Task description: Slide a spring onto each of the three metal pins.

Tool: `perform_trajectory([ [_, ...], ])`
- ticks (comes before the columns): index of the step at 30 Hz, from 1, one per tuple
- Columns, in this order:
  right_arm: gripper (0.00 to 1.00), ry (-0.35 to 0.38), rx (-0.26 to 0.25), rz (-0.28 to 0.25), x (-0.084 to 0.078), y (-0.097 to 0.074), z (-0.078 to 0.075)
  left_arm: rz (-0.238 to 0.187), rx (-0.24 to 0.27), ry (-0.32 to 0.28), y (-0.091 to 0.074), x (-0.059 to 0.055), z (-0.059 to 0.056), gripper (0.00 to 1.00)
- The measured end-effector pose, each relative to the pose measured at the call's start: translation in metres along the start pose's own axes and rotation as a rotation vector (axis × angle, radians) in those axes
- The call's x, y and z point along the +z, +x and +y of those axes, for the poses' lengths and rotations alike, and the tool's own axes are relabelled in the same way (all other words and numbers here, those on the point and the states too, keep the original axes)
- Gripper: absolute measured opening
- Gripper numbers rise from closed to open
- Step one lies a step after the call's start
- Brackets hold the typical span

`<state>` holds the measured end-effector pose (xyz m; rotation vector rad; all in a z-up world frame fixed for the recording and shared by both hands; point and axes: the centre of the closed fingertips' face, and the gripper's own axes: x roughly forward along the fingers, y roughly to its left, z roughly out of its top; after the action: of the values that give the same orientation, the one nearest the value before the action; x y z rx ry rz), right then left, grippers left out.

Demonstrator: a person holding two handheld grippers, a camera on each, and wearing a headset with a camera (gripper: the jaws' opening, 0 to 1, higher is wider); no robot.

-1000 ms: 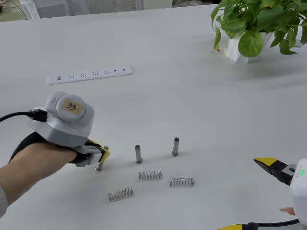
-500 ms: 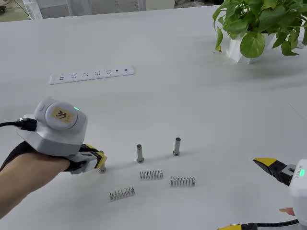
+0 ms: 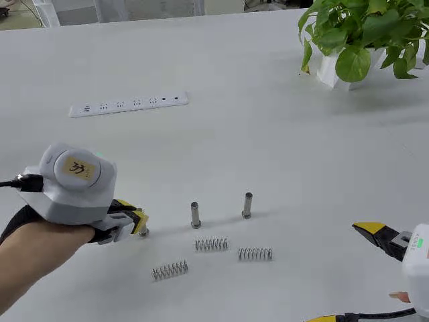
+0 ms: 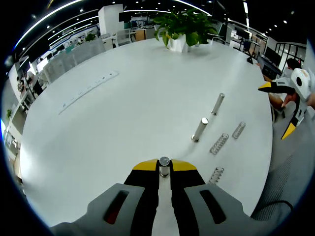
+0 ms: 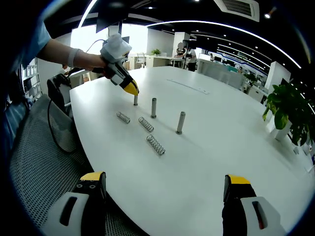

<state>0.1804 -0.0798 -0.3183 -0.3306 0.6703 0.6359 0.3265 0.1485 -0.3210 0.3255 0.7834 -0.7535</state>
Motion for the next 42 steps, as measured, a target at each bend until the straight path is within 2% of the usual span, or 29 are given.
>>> perform_trajectory([
  [4,1.0,0.0,0.0,0.001,-0.0002,-0.0002,0.0001,0.007,-0.01,-0.031,0.0021,-0.0037,-0.0013,0.04],
  [12,1.0,0.0,0.002,0.004,-0.0011,0.0006,0.0008,-0.005,-0.01,-0.013,0.0006,-0.0047,-0.0047,0.04],
  [27,1.0,-0.004,0.002,0.003,-0.0002,-0.0002,0.0015,-0.023,-0.008,0.019,0.0029,-0.0049,-0.0028,0.05],
  [42,1.0,-0.004,0.007,0.007,-0.0004,0.0013,0.0027,-0.038,-0.016,0.023,0.0022,-0.0014,-0.0046,0.07],
])
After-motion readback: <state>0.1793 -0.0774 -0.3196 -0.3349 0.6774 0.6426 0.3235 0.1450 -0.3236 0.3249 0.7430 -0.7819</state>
